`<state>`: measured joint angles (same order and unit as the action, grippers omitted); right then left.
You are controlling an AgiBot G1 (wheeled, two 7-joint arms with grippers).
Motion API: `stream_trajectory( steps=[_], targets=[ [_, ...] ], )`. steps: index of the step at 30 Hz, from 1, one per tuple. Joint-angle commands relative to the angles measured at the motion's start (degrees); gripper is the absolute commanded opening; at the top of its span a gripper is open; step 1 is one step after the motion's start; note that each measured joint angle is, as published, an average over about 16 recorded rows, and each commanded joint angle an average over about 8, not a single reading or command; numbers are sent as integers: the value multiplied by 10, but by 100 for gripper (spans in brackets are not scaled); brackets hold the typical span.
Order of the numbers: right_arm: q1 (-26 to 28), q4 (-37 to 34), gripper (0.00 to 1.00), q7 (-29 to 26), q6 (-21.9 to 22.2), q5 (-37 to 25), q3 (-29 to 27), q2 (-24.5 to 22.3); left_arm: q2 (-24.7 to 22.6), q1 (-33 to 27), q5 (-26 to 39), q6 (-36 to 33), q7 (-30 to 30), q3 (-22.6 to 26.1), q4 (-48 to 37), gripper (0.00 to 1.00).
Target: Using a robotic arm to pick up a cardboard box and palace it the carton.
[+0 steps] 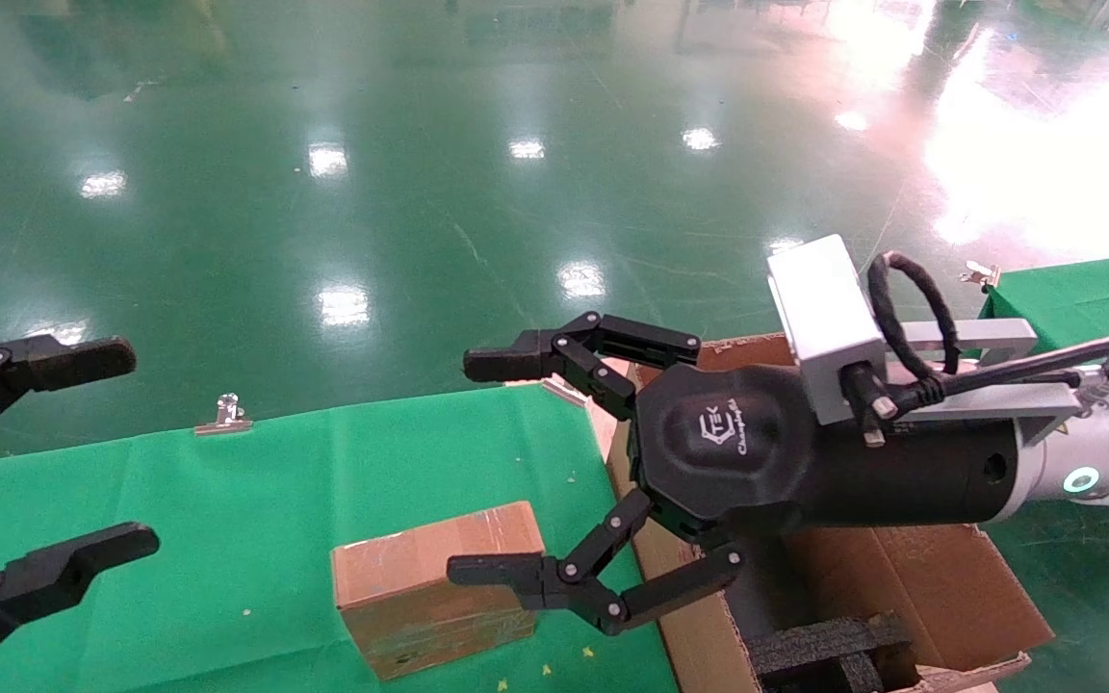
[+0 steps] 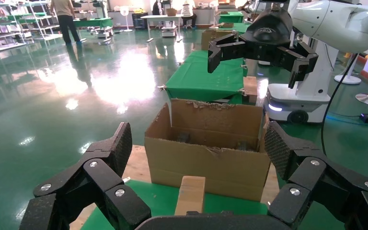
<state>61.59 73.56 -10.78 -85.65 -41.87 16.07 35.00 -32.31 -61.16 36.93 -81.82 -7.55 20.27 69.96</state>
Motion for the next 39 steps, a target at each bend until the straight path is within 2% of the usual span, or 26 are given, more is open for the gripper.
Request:
stream_trajectory(
  steps=[1, 9, 10, 17, 18, 23, 27, 32, 39],
  targets=[
    [0, 0, 100, 0, 0, 0, 0, 0, 0, 0, 0, 0, 0, 0, 0, 100],
    [0, 0, 100, 0, 0, 0, 0, 0, 0, 0, 0, 0, 0, 0, 0, 100],
    [0, 0, 100, 0, 0, 0, 0, 0, 0, 0, 0, 0, 0, 0, 0, 95],
    [0, 0, 100, 0, 0, 0, 0, 0, 0, 0, 0, 0, 0, 0, 0, 7],
    [0, 0, 100, 0, 0, 0, 0, 0, 0, 0, 0, 0, 0, 0, 0, 0],
    [1, -1, 100, -2, 1, -6, 3, -1, 0, 0, 0, 0, 0, 0, 0, 0],
    [19, -5, 100, -13, -1, -39, 19, 0, 0, 0, 0, 0, 0, 0, 0, 0],
    [76, -22, 100, -37, -21, -115, 62, 18, 0, 0, 0, 0, 0, 0, 0, 0],
    [175, -81, 100, -53, -52, -220, 155, 74, 0, 0, 0, 0, 0, 0, 0, 0]
  ],
)
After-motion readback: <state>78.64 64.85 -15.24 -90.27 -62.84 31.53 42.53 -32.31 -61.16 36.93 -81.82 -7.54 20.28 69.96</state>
